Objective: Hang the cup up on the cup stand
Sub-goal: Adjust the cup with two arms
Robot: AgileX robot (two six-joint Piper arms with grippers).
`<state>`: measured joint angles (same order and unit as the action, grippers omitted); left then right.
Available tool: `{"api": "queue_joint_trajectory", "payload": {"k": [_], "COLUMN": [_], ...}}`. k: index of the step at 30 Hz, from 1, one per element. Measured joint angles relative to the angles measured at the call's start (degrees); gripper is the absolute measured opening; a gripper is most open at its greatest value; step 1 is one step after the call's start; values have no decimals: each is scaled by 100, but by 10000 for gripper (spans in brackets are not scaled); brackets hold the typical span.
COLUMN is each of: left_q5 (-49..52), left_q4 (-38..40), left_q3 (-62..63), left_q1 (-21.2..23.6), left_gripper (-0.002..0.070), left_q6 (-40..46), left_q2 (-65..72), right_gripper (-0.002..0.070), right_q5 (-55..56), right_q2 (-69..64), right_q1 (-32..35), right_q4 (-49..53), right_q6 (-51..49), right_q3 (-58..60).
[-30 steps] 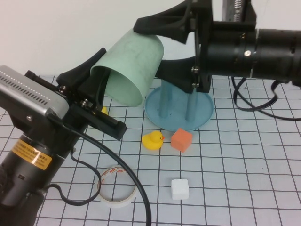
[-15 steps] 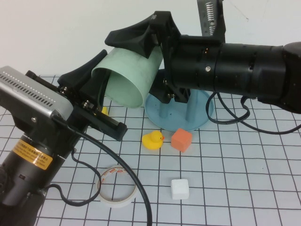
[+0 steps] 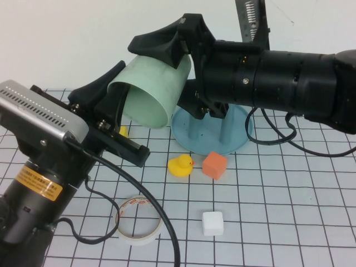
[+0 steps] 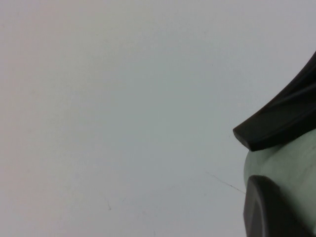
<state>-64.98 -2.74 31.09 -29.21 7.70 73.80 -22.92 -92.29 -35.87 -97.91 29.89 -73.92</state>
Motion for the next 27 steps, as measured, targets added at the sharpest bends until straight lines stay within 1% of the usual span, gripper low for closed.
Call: {"api": "queue_joint_trajectory", "payload": {"k": [7,12,27], "left_q5": [8,8,8], "left_q4": [55,192,191], "left_q3": [0,0,0], "left_q1": [0,0,-3], "left_gripper": [10,10,10], "left_q6": [165,236,261], "left_q2": [0,0,0], "right_gripper": [587,586,586], "right_q5": [0,24,11], "right_q2": [0,0,0], "right_q1": [0,0,0], "right_q4": [-27,-41,-81], "right_q6": [101,124,274], "right_q3": [-9,-9,-9]}}
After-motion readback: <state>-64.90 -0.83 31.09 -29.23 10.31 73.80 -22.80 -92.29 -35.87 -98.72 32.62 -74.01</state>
